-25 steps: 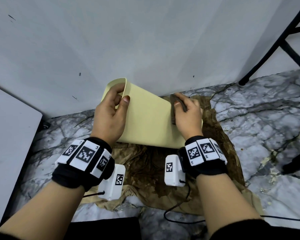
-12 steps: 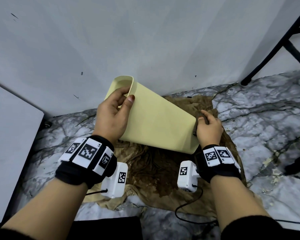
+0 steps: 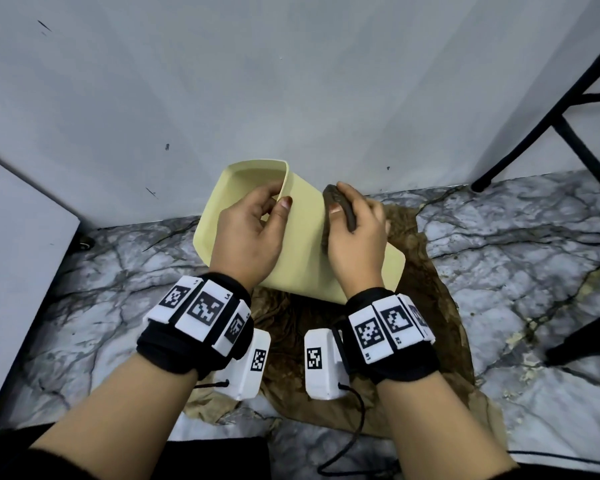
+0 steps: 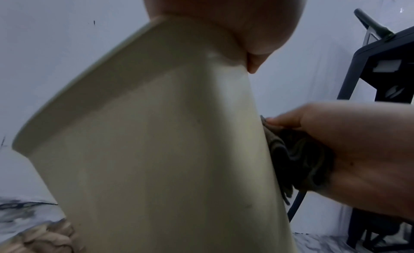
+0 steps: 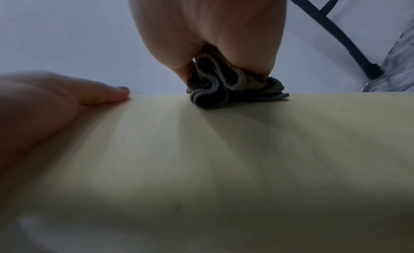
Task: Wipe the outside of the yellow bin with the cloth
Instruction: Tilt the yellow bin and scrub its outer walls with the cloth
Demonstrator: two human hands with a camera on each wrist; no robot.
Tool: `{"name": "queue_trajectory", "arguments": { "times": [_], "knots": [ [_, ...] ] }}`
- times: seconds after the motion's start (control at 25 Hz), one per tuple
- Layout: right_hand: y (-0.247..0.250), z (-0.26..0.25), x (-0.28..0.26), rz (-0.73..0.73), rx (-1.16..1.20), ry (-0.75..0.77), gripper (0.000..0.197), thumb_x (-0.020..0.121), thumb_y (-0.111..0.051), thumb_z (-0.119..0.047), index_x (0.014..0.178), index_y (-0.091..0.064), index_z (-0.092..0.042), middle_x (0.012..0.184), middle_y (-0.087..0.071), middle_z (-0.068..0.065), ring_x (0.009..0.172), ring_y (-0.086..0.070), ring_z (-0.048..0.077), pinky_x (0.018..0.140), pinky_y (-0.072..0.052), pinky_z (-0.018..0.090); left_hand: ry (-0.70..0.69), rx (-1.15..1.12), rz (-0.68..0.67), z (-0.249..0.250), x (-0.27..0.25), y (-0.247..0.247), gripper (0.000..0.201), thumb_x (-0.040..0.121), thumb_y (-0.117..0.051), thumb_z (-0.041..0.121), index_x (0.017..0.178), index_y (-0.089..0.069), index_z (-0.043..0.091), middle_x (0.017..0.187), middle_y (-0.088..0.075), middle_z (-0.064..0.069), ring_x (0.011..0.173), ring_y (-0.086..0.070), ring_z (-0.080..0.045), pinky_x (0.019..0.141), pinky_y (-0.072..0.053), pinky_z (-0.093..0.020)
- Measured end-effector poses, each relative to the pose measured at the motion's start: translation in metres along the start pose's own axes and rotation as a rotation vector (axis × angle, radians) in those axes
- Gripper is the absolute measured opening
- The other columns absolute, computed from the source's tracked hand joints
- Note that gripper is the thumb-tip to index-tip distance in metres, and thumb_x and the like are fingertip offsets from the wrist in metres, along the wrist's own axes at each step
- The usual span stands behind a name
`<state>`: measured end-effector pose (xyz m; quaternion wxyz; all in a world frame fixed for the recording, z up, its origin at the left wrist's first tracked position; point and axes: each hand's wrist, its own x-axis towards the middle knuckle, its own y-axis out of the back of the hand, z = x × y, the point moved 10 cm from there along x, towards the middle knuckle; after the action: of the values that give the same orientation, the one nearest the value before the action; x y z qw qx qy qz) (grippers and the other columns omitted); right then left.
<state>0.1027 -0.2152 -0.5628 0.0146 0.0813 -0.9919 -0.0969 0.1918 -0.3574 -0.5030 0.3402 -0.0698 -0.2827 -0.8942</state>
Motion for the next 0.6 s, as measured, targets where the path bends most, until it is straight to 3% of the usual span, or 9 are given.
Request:
{"name": "queue_trajectory", "arguments": {
  "times": [0.12, 0.16, 0.28, 0.36, 0.4, 0.48, 0.6],
  "knots": [
    [-0.002, -0.015, -0.007, -0.004, 0.038, 0.034, 0.033, 0.088, -0.051, -0.015, 0.120, -0.057, -0.023, 0.118, -0.048, 0.006, 0.118, -0.040, 0.028, 0.105, -0.031, 0.032, -0.106, 0.092, -0.010, 0.013, -0.002, 0.000, 0.035, 0.083, -0.051, 0.025, 0.113, -0.061, 0.011, 0.076, -0.063, -0.002, 0.061, -0.056, -0.001, 0.059, -0.038, -0.004],
    [-0.003, -0.021, -0.008, -0.013, 0.050, 0.044, 0.033, 0.088, -0.051, -0.015, 0.120, -0.057, -0.023, 0.116, -0.048, 0.004, 0.118, -0.042, 0.027, 0.104, -0.032, 0.030, -0.159, 0.133, -0.016, 0.020, -0.003, 0.001, 0.034, 0.083, -0.052, 0.024, 0.112, -0.062, 0.010, 0.073, -0.064, -0.004, 0.058, -0.054, 0.000, 0.057, -0.037, -0.004],
    [-0.004, -0.039, -0.003, -0.054, 0.128, 0.064, 0.031, 0.089, -0.049, -0.014, 0.118, -0.058, -0.023, 0.110, -0.045, -0.003, 0.112, -0.048, 0.015, 0.093, -0.036, 0.010, -0.353, 0.291, -0.065, 0.044, -0.006, -0.001, 0.034, 0.086, -0.049, 0.028, 0.114, -0.061, 0.014, 0.074, -0.072, -0.010, 0.056, -0.059, -0.017, 0.054, -0.046, -0.023],
    [-0.007, -0.045, 0.002, -0.098, 0.175, 0.057, 0.028, 0.089, -0.050, -0.018, 0.114, -0.059, -0.027, 0.111, -0.049, -0.004, 0.106, -0.052, 0.010, 0.091, -0.041, 0.018, -0.473, 0.411, -0.082, 0.056, -0.010, -0.004, 0.035, 0.085, -0.045, 0.029, 0.114, -0.061, 0.017, 0.078, -0.074, -0.007, 0.062, -0.065, -0.024, 0.050, -0.047, -0.025],
    [-0.007, -0.043, 0.004, -0.123, 0.174, 0.034, 0.027, 0.088, -0.050, -0.022, 0.112, -0.060, -0.030, 0.113, -0.053, -0.002, 0.103, -0.054, 0.011, 0.085, -0.045, 0.025, -0.523, 0.454, -0.091, 0.059, -0.012, -0.005, 0.035, 0.084, -0.045, 0.028, 0.112, -0.061, 0.017, 0.078, -0.075, -0.006, 0.061, -0.067, -0.024, 0.047, -0.047, -0.024],
    [-0.003, -0.042, 0.006, -0.155, 0.181, -0.015, 0.025, 0.087, -0.051, -0.025, 0.109, -0.061, -0.030, 0.115, -0.058, 0.003, 0.098, -0.056, 0.014, 0.076, -0.047, 0.029, -0.587, 0.478, -0.139, 0.061, -0.019, -0.012, 0.033, 0.083, -0.046, 0.029, 0.109, -0.063, 0.018, 0.077, -0.075, -0.003, 0.059, -0.068, -0.021, 0.045, -0.047, -0.022],
    [0.015, -0.050, 0.008, -0.192, 0.020, 0.015, 0.025, 0.084, -0.057, -0.018, 0.108, -0.064, -0.023, 0.117, -0.058, 0.006, 0.103, -0.056, 0.012, 0.094, -0.043, 0.026, -0.582, 0.396, -0.315, 0.054, -0.034, -0.033, 0.032, 0.084, -0.045, 0.034, 0.111, -0.061, 0.025, 0.088, -0.076, -0.002, 0.069, -0.071, -0.021, 0.052, -0.056, -0.031]
  ]
}}
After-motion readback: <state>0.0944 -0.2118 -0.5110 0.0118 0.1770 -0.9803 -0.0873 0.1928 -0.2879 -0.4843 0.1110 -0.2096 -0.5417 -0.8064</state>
